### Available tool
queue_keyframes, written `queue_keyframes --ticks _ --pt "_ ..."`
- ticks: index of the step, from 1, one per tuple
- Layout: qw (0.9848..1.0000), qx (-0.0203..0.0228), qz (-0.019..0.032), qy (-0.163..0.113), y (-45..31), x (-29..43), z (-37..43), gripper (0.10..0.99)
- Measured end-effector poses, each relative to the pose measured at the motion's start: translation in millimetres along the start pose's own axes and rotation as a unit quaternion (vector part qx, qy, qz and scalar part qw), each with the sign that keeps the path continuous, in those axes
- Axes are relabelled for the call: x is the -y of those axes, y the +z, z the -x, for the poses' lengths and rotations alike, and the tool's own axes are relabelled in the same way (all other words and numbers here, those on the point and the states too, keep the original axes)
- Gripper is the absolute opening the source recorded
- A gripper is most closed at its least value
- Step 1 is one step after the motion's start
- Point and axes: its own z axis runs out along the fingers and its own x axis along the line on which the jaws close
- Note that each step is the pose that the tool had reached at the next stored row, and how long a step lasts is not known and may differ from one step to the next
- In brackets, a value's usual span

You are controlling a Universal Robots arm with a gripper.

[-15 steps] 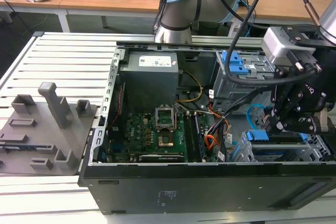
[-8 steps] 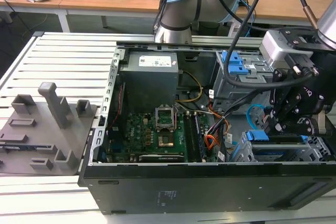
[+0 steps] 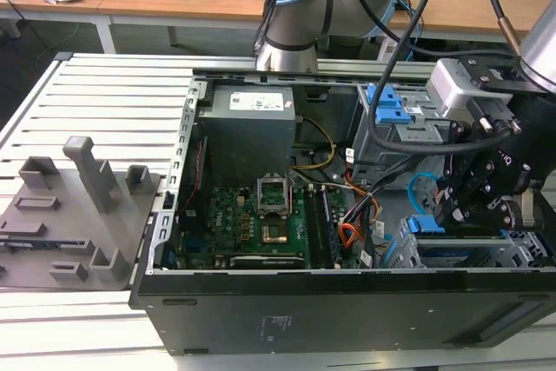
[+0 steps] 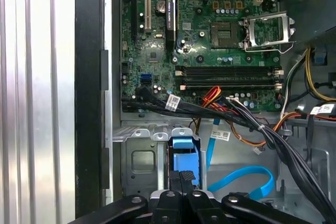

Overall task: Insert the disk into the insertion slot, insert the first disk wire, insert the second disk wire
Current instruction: 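Insert the disk into the insertion slot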

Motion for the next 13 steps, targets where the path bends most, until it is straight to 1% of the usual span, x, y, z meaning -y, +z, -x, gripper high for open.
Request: queue_keyframes --ticks 3,8,13 --pt "1.0 0.0 0.0 0.0 2.4 0.2 0.0 0.106" --pt "1.0 -0.0001 0.0 0.0 4.2 0.8 0.0 0.106" --pt "1.0 0.0 0.0 0.0 4.2 6.7 1.9 0.106"
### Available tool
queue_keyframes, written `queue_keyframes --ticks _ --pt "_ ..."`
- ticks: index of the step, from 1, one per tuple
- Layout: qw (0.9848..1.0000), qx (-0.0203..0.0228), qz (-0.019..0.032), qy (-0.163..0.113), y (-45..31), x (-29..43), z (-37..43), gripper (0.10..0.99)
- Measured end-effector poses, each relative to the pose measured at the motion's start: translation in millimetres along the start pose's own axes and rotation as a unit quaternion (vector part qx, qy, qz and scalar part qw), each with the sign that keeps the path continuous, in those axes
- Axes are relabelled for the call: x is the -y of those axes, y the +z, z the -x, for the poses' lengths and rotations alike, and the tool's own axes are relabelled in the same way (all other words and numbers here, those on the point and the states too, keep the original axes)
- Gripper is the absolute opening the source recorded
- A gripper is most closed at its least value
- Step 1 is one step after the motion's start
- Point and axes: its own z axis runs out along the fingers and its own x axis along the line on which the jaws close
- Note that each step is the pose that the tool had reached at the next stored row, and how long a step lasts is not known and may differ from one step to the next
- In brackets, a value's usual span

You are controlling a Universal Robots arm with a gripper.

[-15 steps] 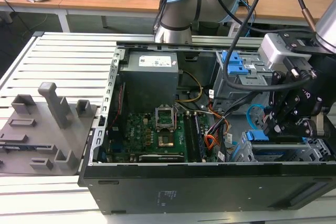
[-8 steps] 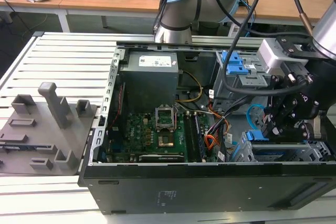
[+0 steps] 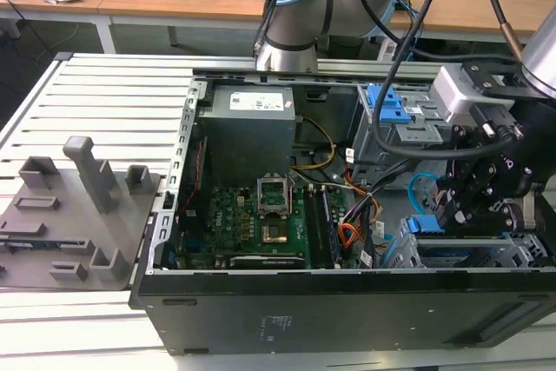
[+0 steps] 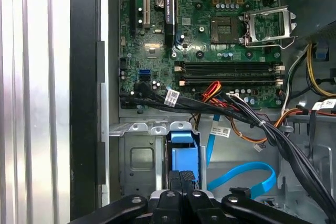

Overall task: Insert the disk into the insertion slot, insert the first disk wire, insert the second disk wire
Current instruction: 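Insert the disk into the insertion slot, then insert the first disk wire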

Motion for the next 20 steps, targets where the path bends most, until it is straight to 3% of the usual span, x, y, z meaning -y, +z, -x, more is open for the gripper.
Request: queue_keyframes --ticks 4,15,16,18,20 --pt "1.0 0.0 0.0 0.0 -0.2 5.3 1.0 0.106" --pt "1.0 -0.0001 0.0 0.0 -0.9 5.8 0.8 0.106" --pt "1.0 -0.0001 0.0 0.0 -3.4 5.6 0.9 0.106" --pt "1.0 -0.0001 0.0 0.0 -18.5 4.8 1.0 0.106" --pt "1.0 -0.0001 0.0 0.0 -24.4 4.5 1.0 0.106"
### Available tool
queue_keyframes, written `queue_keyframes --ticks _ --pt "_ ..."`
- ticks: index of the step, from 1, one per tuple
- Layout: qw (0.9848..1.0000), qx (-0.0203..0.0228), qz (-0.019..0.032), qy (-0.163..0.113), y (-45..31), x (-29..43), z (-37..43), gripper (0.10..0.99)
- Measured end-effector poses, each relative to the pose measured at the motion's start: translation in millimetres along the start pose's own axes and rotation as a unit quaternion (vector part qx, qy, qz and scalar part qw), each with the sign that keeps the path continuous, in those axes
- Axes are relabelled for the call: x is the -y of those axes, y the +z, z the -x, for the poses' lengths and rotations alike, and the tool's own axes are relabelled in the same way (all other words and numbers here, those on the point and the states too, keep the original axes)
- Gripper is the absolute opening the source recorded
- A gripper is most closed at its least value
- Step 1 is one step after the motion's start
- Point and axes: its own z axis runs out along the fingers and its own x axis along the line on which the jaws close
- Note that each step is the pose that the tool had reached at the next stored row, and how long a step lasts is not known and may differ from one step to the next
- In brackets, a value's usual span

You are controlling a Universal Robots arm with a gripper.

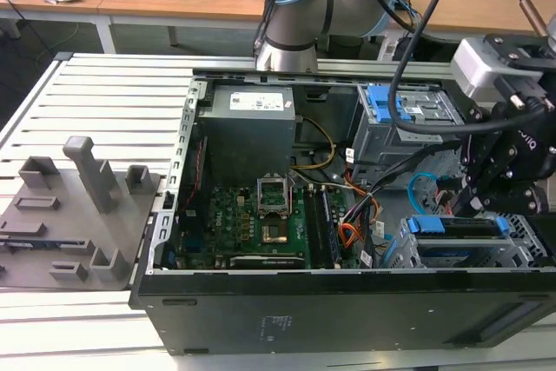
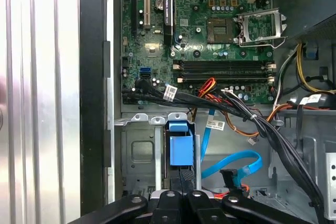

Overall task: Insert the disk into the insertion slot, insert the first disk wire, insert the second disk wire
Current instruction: 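Insert the first disk wire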

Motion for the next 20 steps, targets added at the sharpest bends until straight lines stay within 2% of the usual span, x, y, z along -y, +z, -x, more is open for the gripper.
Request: queue_keyframes --ticks 2,7,10,15,17,20 --pt "1.0 0.0 0.0 0.0 -3.3 -0.2 0.0 0.106" --pt "1.0 0.0 0.0 0.0 -3.8 -0.2 0.0 0.114" --pt "1.0 0.0 0.0 0.0 -3.9 -0.2 0.0 0.302" --pt "1.0 0.0 0.0 0.0 -3.9 -0.2 0.0 0.302" --pt "1.0 -0.0001 0.0 0.0 -4.1 -0.3 2.3 0.302" --pt "1.0 -0.0009 0.0 0.0 -3.8 -0.8 12.3 0.302"
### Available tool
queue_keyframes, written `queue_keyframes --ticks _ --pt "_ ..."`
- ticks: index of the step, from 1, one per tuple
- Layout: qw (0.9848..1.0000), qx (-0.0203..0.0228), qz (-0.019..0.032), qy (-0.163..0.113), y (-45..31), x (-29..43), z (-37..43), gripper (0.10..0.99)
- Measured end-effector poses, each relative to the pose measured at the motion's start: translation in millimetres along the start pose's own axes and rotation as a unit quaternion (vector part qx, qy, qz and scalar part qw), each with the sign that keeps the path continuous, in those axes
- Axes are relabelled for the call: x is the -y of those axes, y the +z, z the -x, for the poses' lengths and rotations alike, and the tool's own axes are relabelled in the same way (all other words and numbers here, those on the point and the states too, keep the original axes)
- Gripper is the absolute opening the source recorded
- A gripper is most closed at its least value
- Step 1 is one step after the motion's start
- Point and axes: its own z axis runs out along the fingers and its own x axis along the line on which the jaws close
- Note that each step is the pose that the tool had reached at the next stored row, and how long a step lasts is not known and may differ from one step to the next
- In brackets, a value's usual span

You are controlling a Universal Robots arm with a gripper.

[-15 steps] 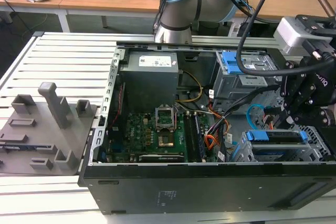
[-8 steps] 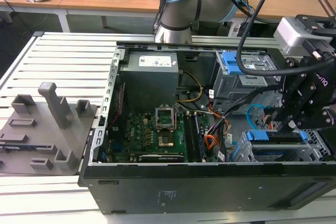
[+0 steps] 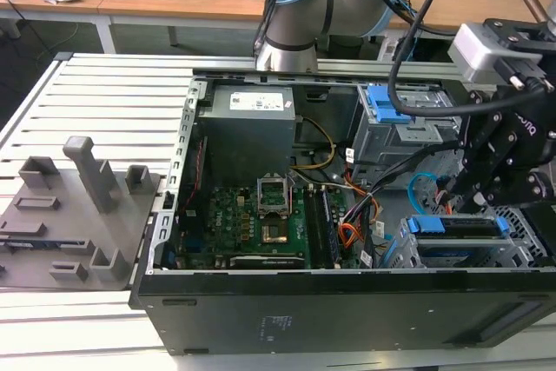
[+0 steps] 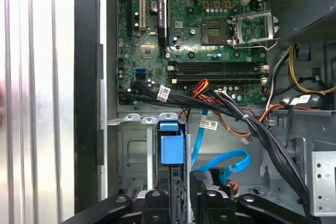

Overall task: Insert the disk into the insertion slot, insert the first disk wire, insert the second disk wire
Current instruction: 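Insert the first disk wire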

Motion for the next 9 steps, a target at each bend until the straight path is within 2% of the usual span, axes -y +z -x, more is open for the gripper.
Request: queue_keyframes --ticks 5,7,9 --pt "1.0 -0.0014 -0.0001 -0.004 -0.2 1.2 16.2 0.302" --pt "1.0 -0.0014 -0.0001 -0.006 -0.2 3.8 22.2 0.302" --pt "1.0 -0.0017 0.0 -0.007 -0.5 9.3 27.2 0.302"
